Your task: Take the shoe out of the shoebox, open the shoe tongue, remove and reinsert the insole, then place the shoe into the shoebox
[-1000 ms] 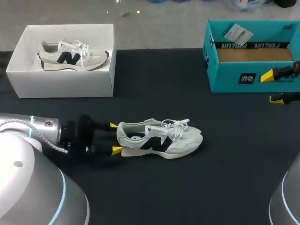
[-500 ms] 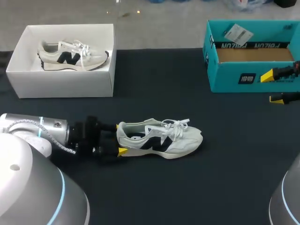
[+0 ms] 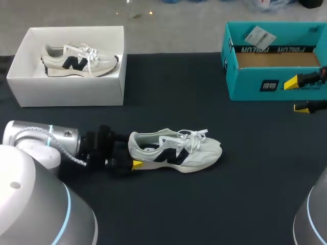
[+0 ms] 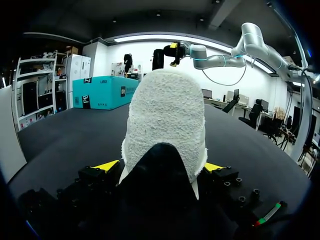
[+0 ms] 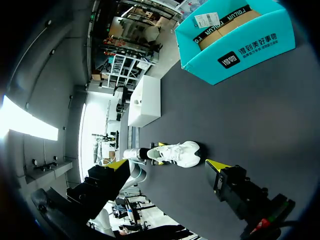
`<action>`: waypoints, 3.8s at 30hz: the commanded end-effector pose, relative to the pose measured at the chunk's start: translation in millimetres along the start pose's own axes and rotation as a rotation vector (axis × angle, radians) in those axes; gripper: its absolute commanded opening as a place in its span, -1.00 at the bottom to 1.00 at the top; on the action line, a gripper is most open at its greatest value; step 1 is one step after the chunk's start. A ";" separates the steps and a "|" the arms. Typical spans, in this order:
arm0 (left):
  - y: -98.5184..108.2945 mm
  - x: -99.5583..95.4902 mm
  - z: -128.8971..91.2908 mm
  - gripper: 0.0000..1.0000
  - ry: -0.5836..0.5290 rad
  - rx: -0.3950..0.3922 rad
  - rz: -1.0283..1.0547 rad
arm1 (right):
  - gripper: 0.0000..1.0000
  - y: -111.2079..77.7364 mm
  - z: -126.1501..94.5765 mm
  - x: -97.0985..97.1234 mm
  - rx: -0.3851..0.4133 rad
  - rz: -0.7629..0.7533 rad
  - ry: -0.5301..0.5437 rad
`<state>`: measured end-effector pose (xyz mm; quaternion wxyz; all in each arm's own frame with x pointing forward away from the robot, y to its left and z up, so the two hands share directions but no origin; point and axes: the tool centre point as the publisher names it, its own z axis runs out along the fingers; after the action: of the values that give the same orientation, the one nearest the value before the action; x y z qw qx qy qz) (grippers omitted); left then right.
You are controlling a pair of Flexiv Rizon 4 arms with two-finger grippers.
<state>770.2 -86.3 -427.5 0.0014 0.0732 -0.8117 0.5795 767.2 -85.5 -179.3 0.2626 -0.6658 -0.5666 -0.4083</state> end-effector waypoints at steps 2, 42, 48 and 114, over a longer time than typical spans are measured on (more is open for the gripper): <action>3.3 -4.7 6.0 0.05 0.016 -0.004 -0.004 | 1.00 0.0 0.7 0.1 0.000 0.001 -0.002; 7.7 -8.7 -15.1 -1.00 0.080 -0.047 0.007 | 1.00 0.0 0.7 0.1 0.000 0.001 -0.002; 7.7 -8.7 -15.1 -1.00 0.080 -0.047 0.007 | 1.00 11.9 9.8 34.7 0.011 -0.053 -0.027; 7.7 -8.7 -15.1 -1.00 0.080 -0.047 0.007 | 1.00 -101.6 313.8 114.8 0.022 -0.067 -1.023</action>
<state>774.9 -69.0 -427.7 0.0325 0.0474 -0.8241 0.5635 743.4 214.6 -243.5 0.0237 -0.7484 -0.6524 -0.1174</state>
